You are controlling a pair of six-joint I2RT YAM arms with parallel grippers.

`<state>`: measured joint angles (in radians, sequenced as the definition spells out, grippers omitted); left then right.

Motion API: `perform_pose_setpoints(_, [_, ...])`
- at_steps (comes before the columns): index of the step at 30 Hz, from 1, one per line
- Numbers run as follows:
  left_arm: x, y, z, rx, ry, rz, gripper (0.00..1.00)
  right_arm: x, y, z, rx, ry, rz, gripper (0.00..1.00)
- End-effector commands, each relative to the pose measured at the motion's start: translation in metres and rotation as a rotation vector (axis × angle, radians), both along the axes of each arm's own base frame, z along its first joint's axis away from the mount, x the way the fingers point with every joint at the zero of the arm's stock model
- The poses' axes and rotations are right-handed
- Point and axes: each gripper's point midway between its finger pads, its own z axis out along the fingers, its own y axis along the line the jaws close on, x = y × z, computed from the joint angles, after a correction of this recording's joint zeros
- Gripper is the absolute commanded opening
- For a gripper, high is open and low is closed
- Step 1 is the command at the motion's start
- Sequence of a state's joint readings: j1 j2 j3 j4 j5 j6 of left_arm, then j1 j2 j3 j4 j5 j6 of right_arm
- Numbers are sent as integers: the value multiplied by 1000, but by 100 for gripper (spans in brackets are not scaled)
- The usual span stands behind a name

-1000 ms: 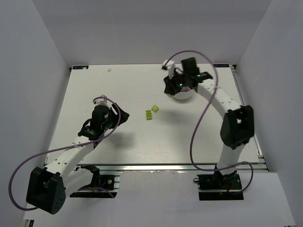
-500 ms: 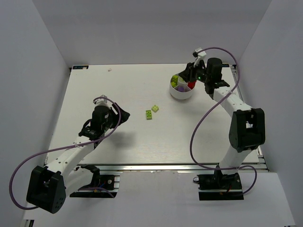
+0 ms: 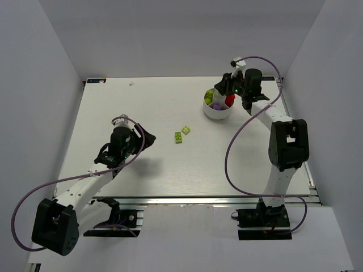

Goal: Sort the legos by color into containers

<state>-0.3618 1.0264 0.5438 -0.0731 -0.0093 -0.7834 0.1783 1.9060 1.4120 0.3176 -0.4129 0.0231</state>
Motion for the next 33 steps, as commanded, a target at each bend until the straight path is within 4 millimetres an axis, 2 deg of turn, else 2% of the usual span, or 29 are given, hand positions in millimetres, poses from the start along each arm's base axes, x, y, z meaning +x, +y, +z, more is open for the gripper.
perform_pose_setpoints(1, [-1, -7, 0, -24, -4, -33, 78, 17, -4, 27, 8, -91, -27, 0])
perform_pose_setpoints(10, [0, -8, 1, -26, -5, -35, 78, 23, -8, 5, -40, -72, -32, 14])
perform_pose_setpoints(17, [0, -8, 2, -27, -6, -37, 78, 21, -9, -4, -46, -54, -32, 40])
perform_pose_setpoints(20, [1, -9, 3, -31, -12, -40, 78, 21, -9, -5, -48, -54, -30, 47])
perform_pose_setpoints(29, [5, -16, 14, -45, -39, -70, 77, 22, -19, 12, -31, -55, -19, 55])
perform_pose_setpoints(31, [7, -20, 17, -44, -46, -83, 77, 18, -21, 25, -38, -80, 7, 64])
perform_pose_setpoints(32, [7, -22, 16, -41, -42, -88, 77, 11, -16, 29, -49, -84, 56, 78])
perform_pose_setpoints(33, [8, -27, 20, -40, -52, -101, 75, 5, -17, 44, -103, -151, 95, 88])
